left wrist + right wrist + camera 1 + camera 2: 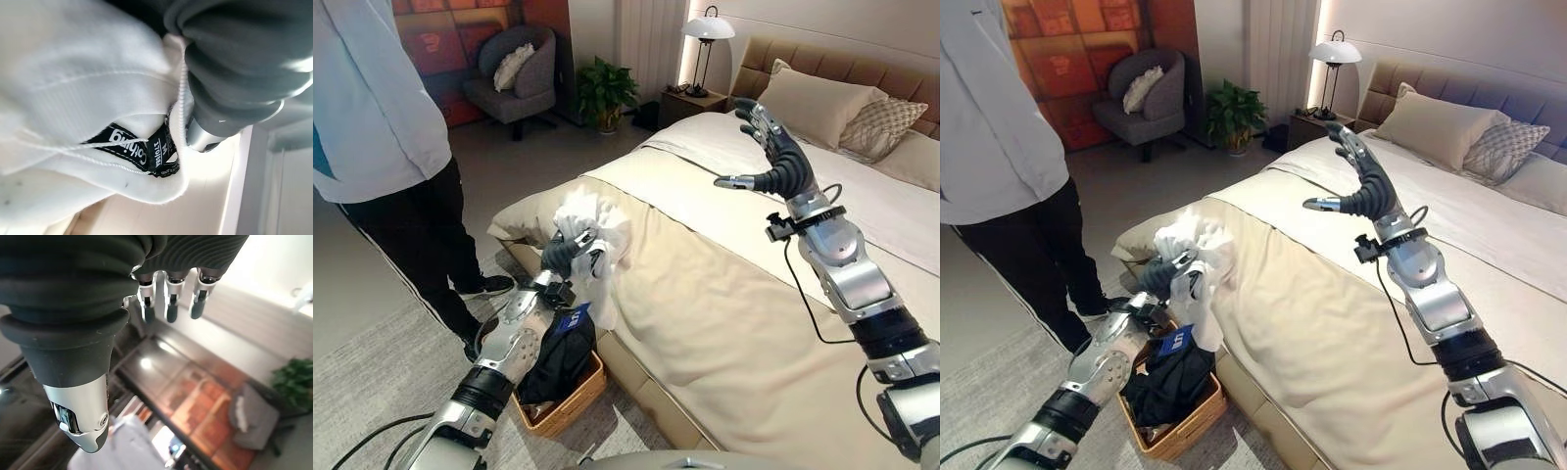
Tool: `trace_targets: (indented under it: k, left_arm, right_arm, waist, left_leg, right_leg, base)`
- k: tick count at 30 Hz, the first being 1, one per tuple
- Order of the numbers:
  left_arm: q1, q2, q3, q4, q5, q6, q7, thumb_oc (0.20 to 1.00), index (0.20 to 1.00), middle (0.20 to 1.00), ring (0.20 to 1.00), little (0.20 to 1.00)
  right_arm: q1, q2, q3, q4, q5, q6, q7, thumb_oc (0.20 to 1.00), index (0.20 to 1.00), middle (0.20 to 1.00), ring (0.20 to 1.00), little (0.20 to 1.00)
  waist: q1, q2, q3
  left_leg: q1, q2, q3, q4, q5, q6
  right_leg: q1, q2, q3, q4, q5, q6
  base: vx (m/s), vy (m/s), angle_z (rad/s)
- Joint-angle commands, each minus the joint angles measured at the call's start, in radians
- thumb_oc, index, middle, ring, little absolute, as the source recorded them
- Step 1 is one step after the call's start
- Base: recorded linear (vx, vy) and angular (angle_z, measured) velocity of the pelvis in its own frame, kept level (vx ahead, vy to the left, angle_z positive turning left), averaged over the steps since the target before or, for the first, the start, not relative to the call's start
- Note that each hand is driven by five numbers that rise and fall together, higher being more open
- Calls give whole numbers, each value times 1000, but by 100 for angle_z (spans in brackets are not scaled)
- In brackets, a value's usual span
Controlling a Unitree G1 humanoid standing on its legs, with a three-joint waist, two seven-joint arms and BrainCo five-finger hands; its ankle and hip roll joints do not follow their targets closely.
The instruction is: Pick up clothes into the bucket
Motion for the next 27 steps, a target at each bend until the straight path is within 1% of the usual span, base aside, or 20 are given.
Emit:
trace_targets:
  k: [1, 2, 3, 4, 8, 9, 10, 12, 14, 16, 17, 18, 20, 21, 22, 23, 27]
  left_arm:
    - [-36, 35, 101, -15, 56, -110, 29, 200, 200, 200, 200, 200]
    - [-22, 43, 130, -12, 94, -116, 44, 200, 200, 200, 200, 200]
    - [1, 57, 194, 10, 184, -131, 85, 200, 200, 200, 200, 200]
    - [3, 58, 193, 8, 186, -131, 86, 200, 200, 200, 200, 200]
    - [43, 103, 315, 57, 342, -164, 156, 200, 200, 200, 200, 200]
    - [58, 137, 359, 72, 408, -171, 182, 200, 200, 200, 200, 200]
    - [59, 137, 360, 72, 409, -171, 183, 200, 200, 200, 200, 200]
    - [60, 165, 392, 93, 463, -183, 207, 200, 200, 200, 200, 200]
    - [51, 203, 401, 124, 517, -198, 241, 200, 200, 200, 200, 200]
    - [34, 233, 397, 146, 543, -207, 274, 200, 200, 200, 200, 200]
    - [10, 254, 387, 185, 550, -214, 296, 200, 200, 200, 200, 200]
    - [8, 254, 386, 186, 550, -215, 296, 200, 200, 200, 200, 200]
    - [-18, 277, 376, 200, 548, -218, 313, 200, 200, 200, 200, 200]
    - [-29, 287, 375, 223, 550, -217, 329, 200, 200, 200, 200, 200]
    - [-63, 316, 360, 241, 554, -217, 350, 200, 200, 200, 200, 200]
    - [-64, 316, 359, 242, 554, -217, 350, 200, 200, 200, 200, 200]
    - [-164, 366, 317, 310, 527, -225, 396, 200, 200, 200, 200, 200]
  right_arm:
    - [49, 26, -95, 15, -30, -12, -25, 1000, 1000, 1000, 1000, 1000]
    - [92, 41, -118, 17, -40, -10, -25, 1000, 1000, 1000, 1000, 1000]
    - [187, 86, -158, 35, -50, -12, -20, 1000, 1000, 1000, 1000, 1000]
    - [190, 87, -159, 32, -50, -11, -20, 1000, 1000, 1000, 1000, 1000]
    - [356, 164, -190, 139, -76, -11, -7, 1000, 1000, 1000, 1000, 1000]
    - [439, 198, -187, 196, -105, -4, 10, 1000, 1000, 1000, 1000, 1000]
    - [439, 199, -186, 197, -106, -5, 10, 1000, 1000, 1000, 1000, 1000]
    - [493, 215, -186, 255, -157, -7, 1, 1000, 1000, 1000, 1000, 1000]
    - [510, 216, -165, 367, -189, -15, -19, 1000, 1000, 1000, 1000, 1000]
    - [499, 220, -143, 468, -191, -20, -34, 1000, 1000, 1000, 1000, 1000]
    - [493, 220, -113, 549, -204, -17, -37, 1000, 1000, 1000, 1000, 1000]
    - [491, 221, -113, 551, -204, -18, -37, 1000, 1000, 1000, 1000, 1000]
    - [492, 217, -97, 581, -205, -19, -41, 1000, 1000, 1000, 1000, 1000]
    - [495, 216, -81, 611, -220, -16, -41, 1000, 1000, 1000, 1000, 1000]
    - [498, 211, -62, 635, -233, -15, -46, 1000, 1000, 1000, 1000, 1000]
    - [498, 211, -63, 635, -233, -15, -46, 1000, 1000, 1000, 1000, 1000]
    - [497, 218, -29, 657, -227, -21, -56, 1000, 1000, 1000, 1000, 1000]
  waist:
    - [30, -38, -8]
    - [30, -37, -4]
    - [28, -33, 11]
    - [28, -35, 9]
    - [19, -29, 49]
    - [13, -29, 73]
    - [13, -30, 70]
    - [4, -28, 97]
    - [-5, -31, 138]
    - [-13, -39, 175]
    - [-15, -49, 220]
    - [-16, -50, 217]
    - [-19, -60, 245]
    - [-19, -65, 266]
    - [-25, -79, 303]
    - [-25, -79, 302]
    - [-41, -106, 361]
  left_leg:
    - [-4, -11, -3, 88, -115, 9]
    - [-10, -13, -6, 89, -114, 10]
    - [-21, -16, -8, 93, -114, 11]
    - [-22, -17, -8, 94, -114, 11]
    - [-62, -24, -8, 114, -111, 16]
    - [-88, -26, -8, 121, -108, 17]
    - [-90, -26, -8, 123, -109, 17]
    - [-122, -28, -9, 130, -104, 17]
    - [-162, -30, -7, 151, -106, 15]
    - [-220, -33, -4, 186, -103, 15]
    - [-274, -34, -1, 242, -117, 13]
    - [-280, -35, -2, 242, -113, 14]
    - [-334, -33, 0, 292, -123, 13]
    - [-357, -29, 2, 322, -138, 13]
    - [-418, -23, 3, 381, -153, 18]
    - [-420, -23, 3, 384, -155, 18]
    - [-540, -20, -2, 462, -169, 27]
  right_leg:
    - [-39, -85, -22, 95, -35, 69]
    - [-43, -85, -23, 96, -35, 69]
    - [-54, -86, -21, 102, -36, 67]
    - [-55, -86, -22, 103, -36, 67]
    - [-95, -90, -15, 118, -33, 67]
    - [-117, -91, -14, 124, -31, 68]
    - [-119, -91, -14, 125, -31, 68]
    - [-148, -93, -15, 131, -26, 69]
    - [-187, -94, -5, 143, -20, 71]
    - [-240, -99, 6, 155, -6, 73]
    - [-285, -104, 22, 172, 3, 73]
    - [-290, -105, 22, 171, 6, 73]
    - [-333, -111, 35, 189, 11, 70]
    - [-350, -108, 44, 203, 8, 69]
    - [-408, -112, 60, 245, 6, 68]
    - [-410, -111, 60, 246, 6, 68]
    - [-526, -113, 70, 316, -6, 63]
  base:
    - [-24, 14, 6]
    - [-20, 27, 12]
    - [-20, 27, 12]
    - [-34, 35, 12]
    - [-45, 42, 7]
    - [-53, 40, 0]
    - [-88, 37, 1]
    - [-82, 34, 2]
    - [-125, 43, -1]
    - [-172, 54, -7]
    - [-129, 53, -6]
    - [-129, 40, -6]
    - [-61, 26, -9]
    - [-80, 50, -17]
    - [-79, 40, -19]
    - [-89, 35, -20]
    - [-95, 3, -11]
